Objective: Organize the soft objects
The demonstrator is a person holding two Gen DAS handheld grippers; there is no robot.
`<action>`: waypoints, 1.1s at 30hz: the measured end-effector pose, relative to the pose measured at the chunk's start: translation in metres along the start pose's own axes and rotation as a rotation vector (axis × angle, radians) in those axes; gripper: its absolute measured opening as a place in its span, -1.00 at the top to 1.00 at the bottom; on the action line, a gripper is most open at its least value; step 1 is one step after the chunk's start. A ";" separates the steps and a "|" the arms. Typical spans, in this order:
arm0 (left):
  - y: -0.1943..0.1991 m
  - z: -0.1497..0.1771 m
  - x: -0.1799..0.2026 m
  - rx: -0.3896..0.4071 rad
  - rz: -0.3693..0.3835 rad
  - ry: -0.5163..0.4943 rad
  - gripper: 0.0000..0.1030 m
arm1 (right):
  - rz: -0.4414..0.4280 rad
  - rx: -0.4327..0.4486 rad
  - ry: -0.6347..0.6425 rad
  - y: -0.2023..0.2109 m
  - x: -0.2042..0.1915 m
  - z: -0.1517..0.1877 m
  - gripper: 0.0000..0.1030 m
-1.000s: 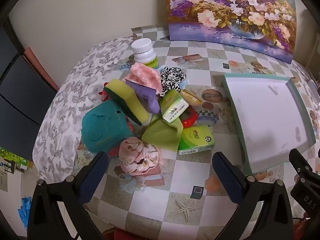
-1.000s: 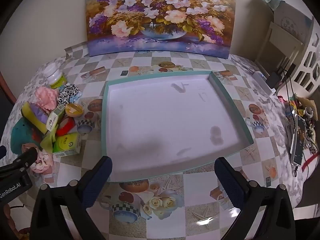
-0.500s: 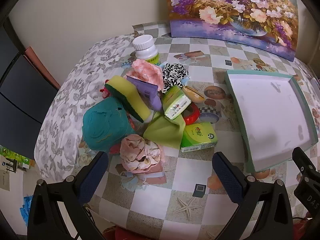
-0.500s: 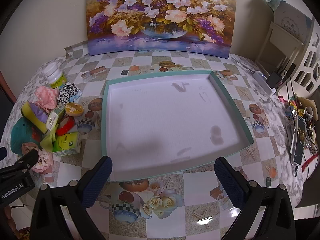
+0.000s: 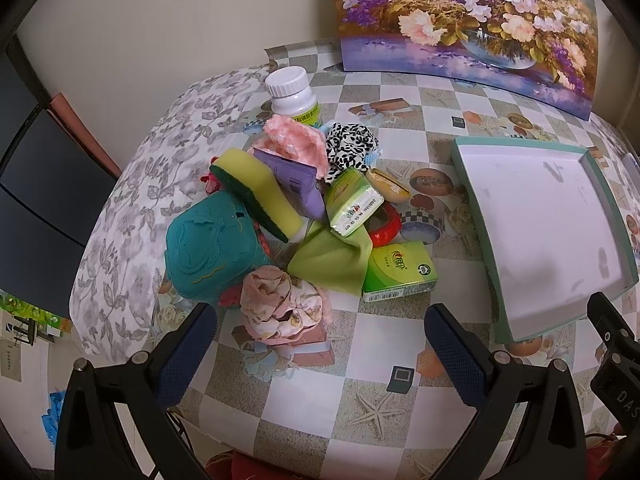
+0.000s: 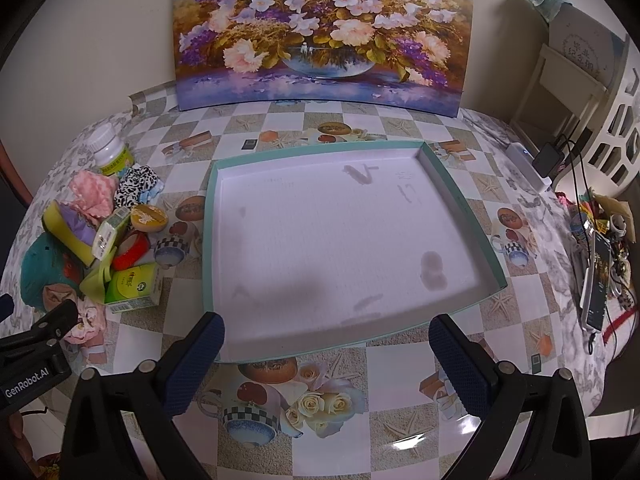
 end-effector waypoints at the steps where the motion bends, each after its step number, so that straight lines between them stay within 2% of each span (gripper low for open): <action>1: 0.000 0.000 0.000 0.000 0.000 0.000 -1.00 | 0.000 0.000 0.000 0.000 0.000 0.000 -1.00; 33: 0.000 -0.001 0.001 -0.002 -0.003 0.001 -1.00 | 0.005 -0.003 0.004 -0.001 -0.001 0.000 -1.00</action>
Point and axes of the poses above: each gripper's, at about its wrist camera, not at the fingertips, and y roughly against the way its jaws point, x to its right, z to its underside, the point moved 1 cm from there along -y, roughly the way its jaws point, and after that the axes turned 10 degrees about -z, right-handed, at the moved point
